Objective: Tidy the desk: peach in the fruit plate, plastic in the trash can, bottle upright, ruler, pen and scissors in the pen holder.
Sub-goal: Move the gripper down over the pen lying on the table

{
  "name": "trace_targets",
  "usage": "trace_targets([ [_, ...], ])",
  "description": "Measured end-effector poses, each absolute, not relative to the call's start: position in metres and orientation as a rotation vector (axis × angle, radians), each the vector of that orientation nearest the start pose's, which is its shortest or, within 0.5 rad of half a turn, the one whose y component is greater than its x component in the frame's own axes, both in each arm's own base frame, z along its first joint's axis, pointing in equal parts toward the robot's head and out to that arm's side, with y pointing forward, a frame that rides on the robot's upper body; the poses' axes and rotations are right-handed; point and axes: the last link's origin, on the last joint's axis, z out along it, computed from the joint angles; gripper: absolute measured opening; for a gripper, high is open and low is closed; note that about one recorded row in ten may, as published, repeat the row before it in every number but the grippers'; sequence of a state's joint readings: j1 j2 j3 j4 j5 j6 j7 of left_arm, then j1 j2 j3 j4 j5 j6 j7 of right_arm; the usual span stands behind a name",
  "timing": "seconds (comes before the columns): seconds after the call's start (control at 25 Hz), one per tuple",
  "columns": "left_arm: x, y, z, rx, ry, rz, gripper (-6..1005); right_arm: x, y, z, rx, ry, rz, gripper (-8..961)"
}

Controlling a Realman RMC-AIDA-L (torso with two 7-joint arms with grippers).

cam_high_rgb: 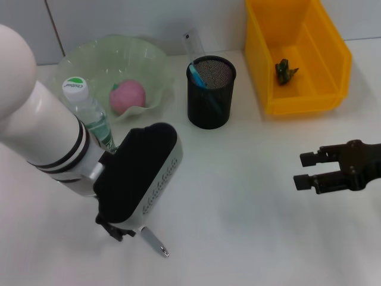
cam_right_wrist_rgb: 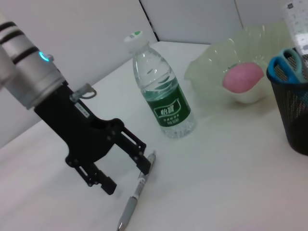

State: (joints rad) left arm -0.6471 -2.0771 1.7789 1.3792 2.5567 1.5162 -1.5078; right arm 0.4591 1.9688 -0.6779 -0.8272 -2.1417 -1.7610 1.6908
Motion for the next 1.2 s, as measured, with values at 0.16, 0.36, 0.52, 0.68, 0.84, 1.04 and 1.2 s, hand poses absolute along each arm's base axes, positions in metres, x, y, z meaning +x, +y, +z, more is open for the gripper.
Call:
trace_targets([
  [0.16,-0.145,0.32,-0.064,-2.891,1.181,0.896,805,0.29,0.312,0.06,-2.781,0.947,0.475,759],
  [0.36,-0.147,0.319,-0.066,-2.858,1.298,0.951,804,0.287,0.314,0.059,-2.781,0.949,0.479,759],
  [0.52,-0.147,0.321,-0.07,-2.845,1.371,0.981,803,0.288,0.316,0.058,-2.774,0.951,0.474,759],
  [0.68,-0.15,0.324,-0.075,-2.848,1.409,1.011,802,0.289,0.316,0.054,-2.769,0.955,0.474,758],
  [0.84,-0.15,0.327,-0.077,-2.851,1.432,1.031,801,0.289,0.317,0.053,-2.768,0.954,0.473,758],
  [1.04,-0.15,0.33,-0.08,-2.859,1.443,1.063,800,0.286,0.319,0.051,-2.775,0.941,0.478,758],
  [1.2,-0.15,0.331,-0.08,-2.859,1.445,1.07,799,0.285,0.32,0.049,-2.776,0.938,0.48,757],
])
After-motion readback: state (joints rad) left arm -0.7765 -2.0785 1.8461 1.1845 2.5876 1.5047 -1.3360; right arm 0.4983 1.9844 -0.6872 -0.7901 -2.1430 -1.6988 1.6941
